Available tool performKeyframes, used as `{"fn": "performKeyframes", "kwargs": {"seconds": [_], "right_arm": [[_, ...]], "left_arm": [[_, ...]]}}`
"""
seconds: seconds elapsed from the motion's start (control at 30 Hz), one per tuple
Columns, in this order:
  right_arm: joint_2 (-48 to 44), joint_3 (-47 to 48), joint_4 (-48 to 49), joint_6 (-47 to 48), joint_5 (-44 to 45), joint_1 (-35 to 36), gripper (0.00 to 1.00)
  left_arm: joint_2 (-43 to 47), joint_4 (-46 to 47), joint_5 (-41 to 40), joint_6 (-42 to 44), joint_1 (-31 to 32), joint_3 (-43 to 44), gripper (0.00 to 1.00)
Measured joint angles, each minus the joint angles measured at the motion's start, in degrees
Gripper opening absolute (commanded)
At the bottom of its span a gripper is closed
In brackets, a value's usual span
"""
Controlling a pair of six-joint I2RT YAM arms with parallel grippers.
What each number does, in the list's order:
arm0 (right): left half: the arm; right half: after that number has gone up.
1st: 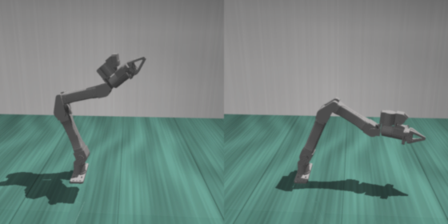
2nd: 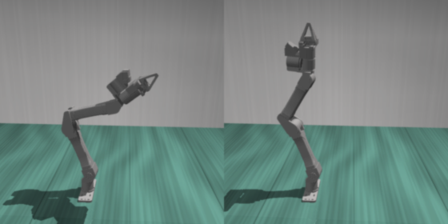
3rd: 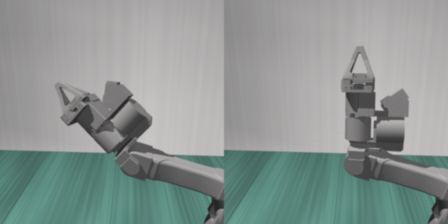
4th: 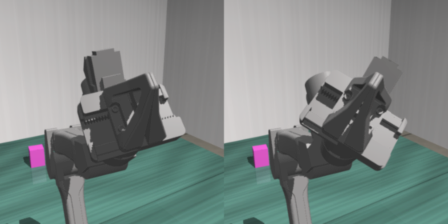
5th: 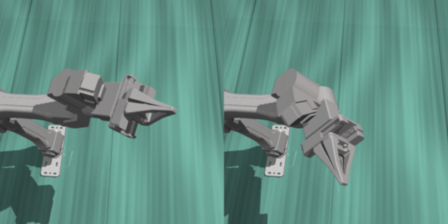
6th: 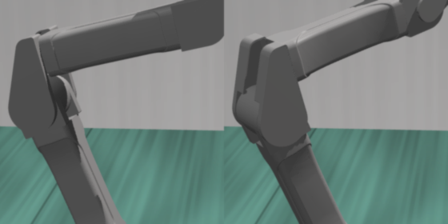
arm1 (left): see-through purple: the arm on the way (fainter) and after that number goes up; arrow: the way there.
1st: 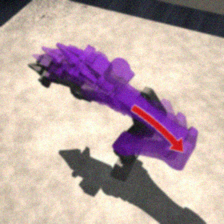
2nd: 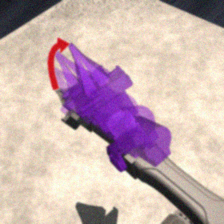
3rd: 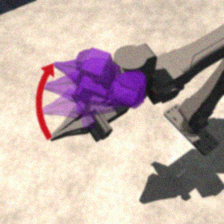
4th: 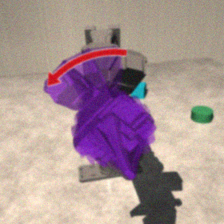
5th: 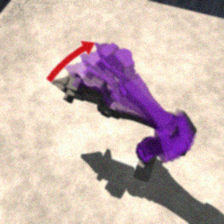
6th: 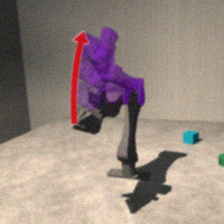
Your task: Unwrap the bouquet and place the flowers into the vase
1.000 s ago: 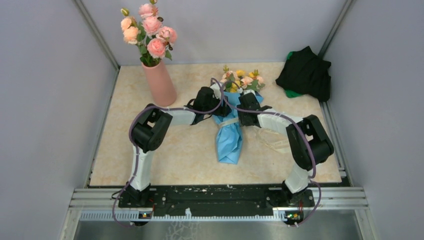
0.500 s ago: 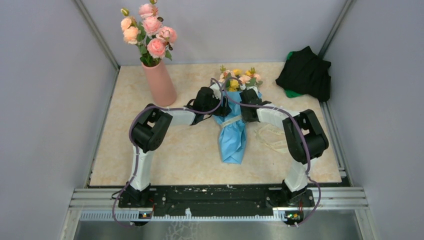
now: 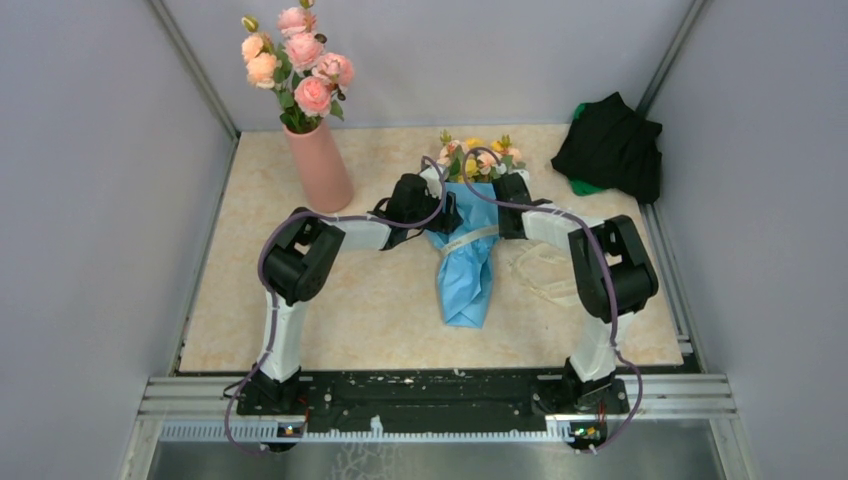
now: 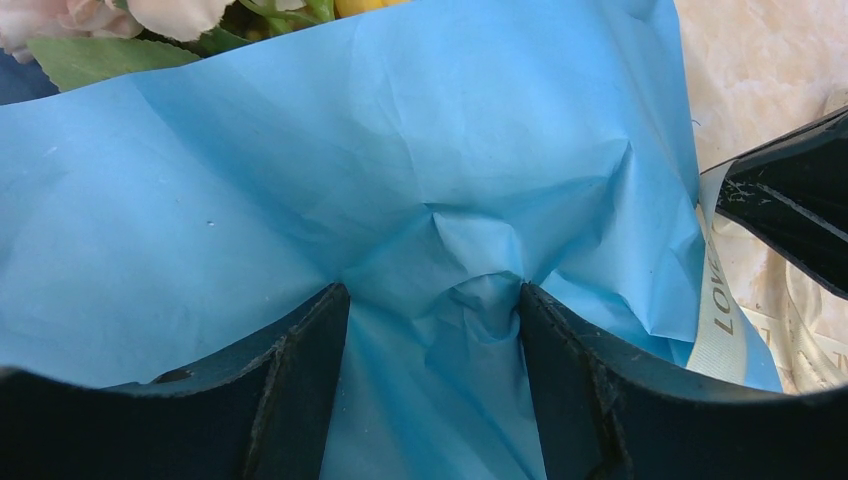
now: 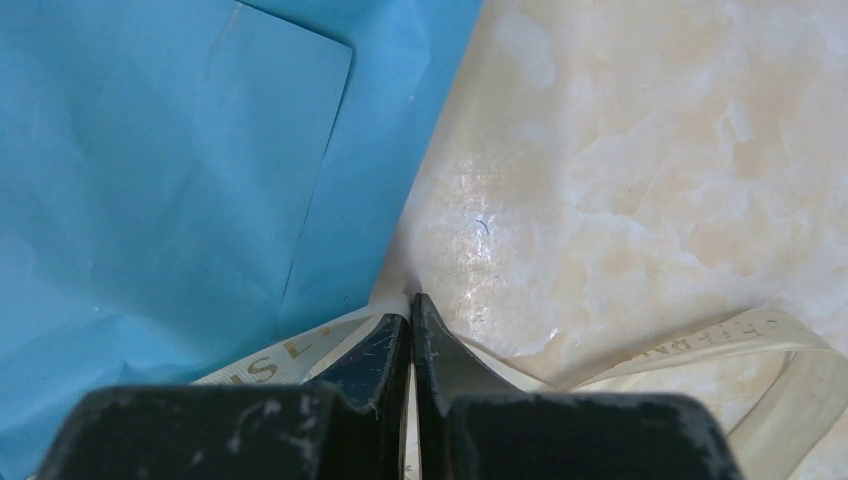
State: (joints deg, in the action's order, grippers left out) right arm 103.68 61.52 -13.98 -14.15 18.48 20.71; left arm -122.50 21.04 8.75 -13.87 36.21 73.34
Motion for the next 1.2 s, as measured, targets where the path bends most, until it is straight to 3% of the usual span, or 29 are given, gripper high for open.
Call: {"fn": "performKeyframes", "kwargs": {"seconds": [0.33, 0.57, 0.73, 0.93, 1.2], "right_arm": [[-4.1, -3.1, -0.8, -0.1, -1.0, -0.1, 0.0], [-22.5, -4.3, -3.3, -1.2, -4.6, -5.9, 0.0], [-32.9, 2.2, -6.3, -1.5, -4.9, -12.5, 0.0], [-38.1, 8.1, -9.2, -0.9, -4.4, -16.9, 0.0], [-38.9, 6.1, -11.8, -0.4, -6.1, -17.2, 0.03]], "left_arm": [[0.0, 0.0, 0.3, 0.0, 0.0, 0.0, 0.7], [0.0, 0.0, 0.3, 0.0, 0.0, 0.0, 0.7], [0.0, 0.0, 0.4, 0.0, 0.0, 0.0, 0.7], [0.0, 0.0, 0.4, 0.0, 0.0, 0.0, 0.7], [0.0, 0.0, 0.5, 0.0, 0.0, 0.0, 0.7]]}}
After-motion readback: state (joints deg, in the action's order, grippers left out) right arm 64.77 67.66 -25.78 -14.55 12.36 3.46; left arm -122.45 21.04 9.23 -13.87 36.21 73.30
